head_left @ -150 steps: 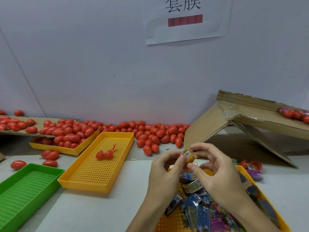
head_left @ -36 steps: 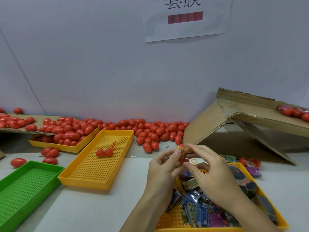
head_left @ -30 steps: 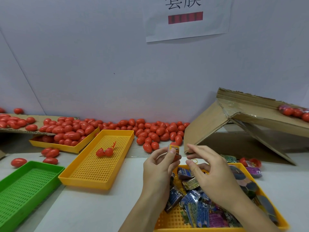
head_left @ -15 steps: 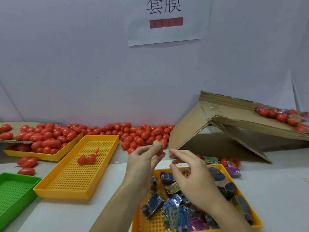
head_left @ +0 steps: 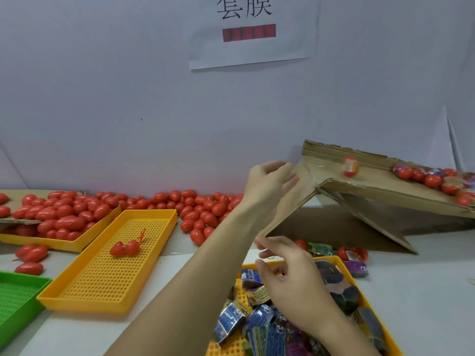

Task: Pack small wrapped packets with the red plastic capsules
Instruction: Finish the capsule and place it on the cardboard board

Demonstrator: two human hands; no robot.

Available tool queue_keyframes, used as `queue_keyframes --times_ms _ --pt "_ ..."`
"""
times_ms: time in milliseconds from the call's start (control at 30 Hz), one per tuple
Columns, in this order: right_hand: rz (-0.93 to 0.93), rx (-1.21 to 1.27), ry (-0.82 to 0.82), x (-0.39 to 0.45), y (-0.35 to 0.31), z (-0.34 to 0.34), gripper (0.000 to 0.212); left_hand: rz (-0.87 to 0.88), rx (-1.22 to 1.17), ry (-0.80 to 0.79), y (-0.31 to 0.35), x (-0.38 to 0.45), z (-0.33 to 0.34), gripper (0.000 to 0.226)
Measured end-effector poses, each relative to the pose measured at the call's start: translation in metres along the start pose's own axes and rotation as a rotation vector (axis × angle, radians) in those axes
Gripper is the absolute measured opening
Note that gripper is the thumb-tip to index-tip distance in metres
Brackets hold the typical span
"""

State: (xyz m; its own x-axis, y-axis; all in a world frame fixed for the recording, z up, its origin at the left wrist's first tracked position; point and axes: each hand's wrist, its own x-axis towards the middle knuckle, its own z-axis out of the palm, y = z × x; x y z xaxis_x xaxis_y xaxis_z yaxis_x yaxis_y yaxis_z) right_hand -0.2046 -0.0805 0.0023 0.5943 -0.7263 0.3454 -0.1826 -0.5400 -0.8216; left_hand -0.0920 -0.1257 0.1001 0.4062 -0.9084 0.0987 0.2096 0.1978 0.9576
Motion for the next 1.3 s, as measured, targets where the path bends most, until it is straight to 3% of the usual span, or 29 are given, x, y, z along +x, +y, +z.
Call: queue_keyframes --times_ms 100,200,433,633,700,800,867,967,1033,1133,1300 --pt "-0.038 -0.066 -0.001 0.000 0.000 0.002 0.031 0.140 0.521 0.349 -0.021 -0.008 -0.053 0.015" --pt "-0.027 -0.135 -0.011 -0.001 0.002 0.001 0.025 0.112 0.928 0.515 -0.033 -0.018 -0.111 0.021" --pt "0.033 -0.255 -0.030 0.000 0.005 0.003 0.023 0.045 1.473 0.243 -0.047 -0.015 -0.144 0.018" --pt "0.070 -0.306 -0.029 -0.001 0.007 -0.003 0.023 0.010 1.682 0.236 -0.045 -0.014 -0.131 0.010" --pt "0.066 -0.336 -0.052 -0.001 0.003 -0.007 0.023 0.077 1.636 0.275 -0.041 -0.019 -0.126 0.009" --pt "0.015 -0.351 -0.107 -0.003 -0.005 -0.012 0.018 0.188 1.324 0.351 -0.032 -0.033 -0.116 0.019" --pt "0.016 -0.356 -0.155 -0.006 -0.011 -0.012 0.018 0.149 0.944 0.376 -0.027 -0.047 -0.106 0.024" --pt "0.039 -0.480 -0.224 -0.010 -0.019 -0.005 0.040 -0.003 0.321 0.362 -0.025 -0.071 -0.094 0.027" --pt "0.021 -0.545 -0.239 -0.012 -0.025 -0.002 0.039 -0.045 0.074 0.337 -0.030 -0.085 -0.092 0.021" --pt "-0.008 -0.542 -0.219 -0.013 -0.028 -0.001 0.025 -0.031 -0.162 0.325 -0.038 -0.101 -0.091 0.016" --pt "-0.015 -0.583 -0.180 -0.013 -0.031 -0.005 0.019 -0.066 -0.309 0.301 -0.043 -0.109 -0.086 0.011"
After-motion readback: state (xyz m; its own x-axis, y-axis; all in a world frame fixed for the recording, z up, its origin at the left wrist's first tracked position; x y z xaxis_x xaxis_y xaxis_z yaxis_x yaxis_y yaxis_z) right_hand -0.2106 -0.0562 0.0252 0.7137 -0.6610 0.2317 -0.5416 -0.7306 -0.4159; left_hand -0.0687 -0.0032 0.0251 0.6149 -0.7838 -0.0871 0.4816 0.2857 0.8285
